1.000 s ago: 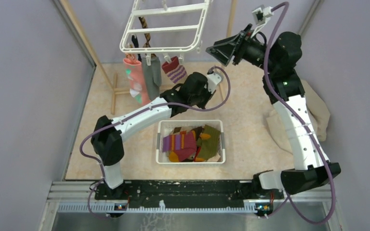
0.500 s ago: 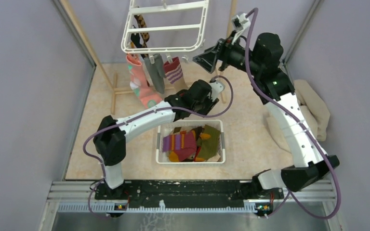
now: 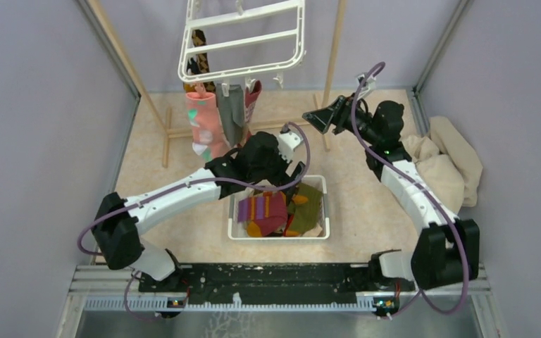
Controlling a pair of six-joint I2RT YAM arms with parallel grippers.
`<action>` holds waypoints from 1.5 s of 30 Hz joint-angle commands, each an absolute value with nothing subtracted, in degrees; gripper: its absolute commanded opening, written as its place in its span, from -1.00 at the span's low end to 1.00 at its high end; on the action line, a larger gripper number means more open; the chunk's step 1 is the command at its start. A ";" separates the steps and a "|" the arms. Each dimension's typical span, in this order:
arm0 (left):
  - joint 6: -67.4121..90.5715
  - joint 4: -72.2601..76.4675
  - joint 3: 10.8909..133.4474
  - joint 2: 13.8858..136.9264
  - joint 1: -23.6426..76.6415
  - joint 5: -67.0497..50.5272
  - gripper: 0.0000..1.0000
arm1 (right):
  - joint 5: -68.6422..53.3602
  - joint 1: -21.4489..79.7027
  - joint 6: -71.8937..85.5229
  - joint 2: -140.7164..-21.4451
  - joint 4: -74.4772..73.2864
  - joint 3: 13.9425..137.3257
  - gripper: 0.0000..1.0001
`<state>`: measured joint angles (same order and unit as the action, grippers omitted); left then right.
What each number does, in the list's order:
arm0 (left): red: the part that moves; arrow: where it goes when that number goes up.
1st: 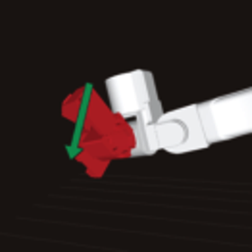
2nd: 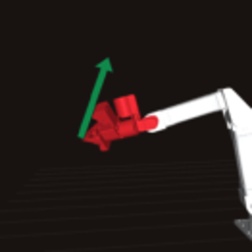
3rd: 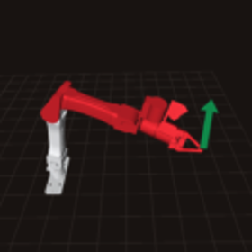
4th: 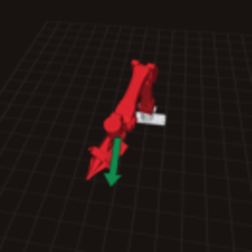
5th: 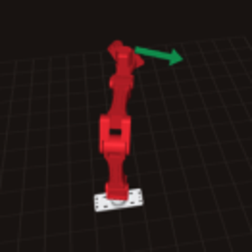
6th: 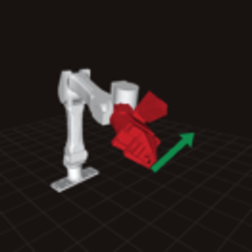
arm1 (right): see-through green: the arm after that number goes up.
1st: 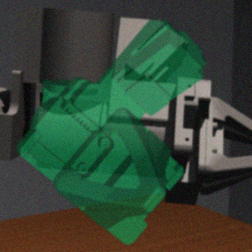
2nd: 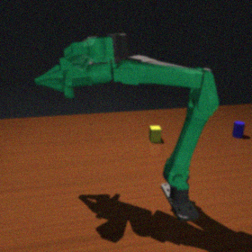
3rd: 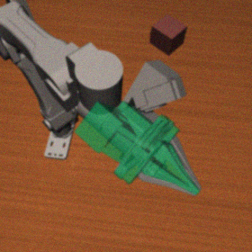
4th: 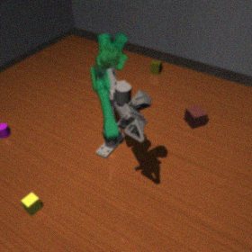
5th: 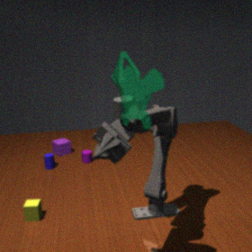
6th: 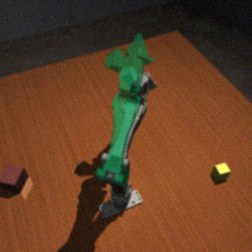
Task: Remove the socks clipped to the hanger
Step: Adjust the hanger on the clothesline.
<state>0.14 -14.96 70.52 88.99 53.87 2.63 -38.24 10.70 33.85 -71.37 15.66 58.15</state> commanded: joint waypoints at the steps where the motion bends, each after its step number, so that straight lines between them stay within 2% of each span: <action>1: 4.82 -12.43 67.43 80.07 53.88 0.34 0.98 | -44.41 10.52 41.32 -76.98 45.53 52.99 0.56; 4: 6.61 -13.83 66.18 74.43 53.79 3.63 0.98 | -46.69 10.75 43.97 -82.99 56.89 51.99 0.56; 7: 9.70 -17.94 66.44 69.52 53.64 10.70 0.98 | -48.13 12.66 43.95 -88.03 60.73 53.31 0.56; 14: 15.91 -26.52 68.00 65.03 51.32 22.96 0.98 | -39.57 21.50 23.46 -92.02 46.41 58.77 0.59; 23: 17.45 -29.22 68.10 61.63 43.85 19.30 0.98 | -30.31 24.68 17.37 -100.96 49.25 62.70 0.61; 32: 17.06 -29.62 69.21 60.64 41.97 17.54 0.98 | -41.55 25.52 25.50 -111.14 59.89 66.87 0.61; 41: 16.61 -29.62 68.99 60.69 41.27 17.00 0.98 | -44.25 25.15 28.57 -108.30 66.97 60.89 0.56; 45: 16.51 -29.45 69.19 60.64 40.98 16.34 0.98 | -48.40 25.05 32.63 -109.36 70.62 62.13 0.54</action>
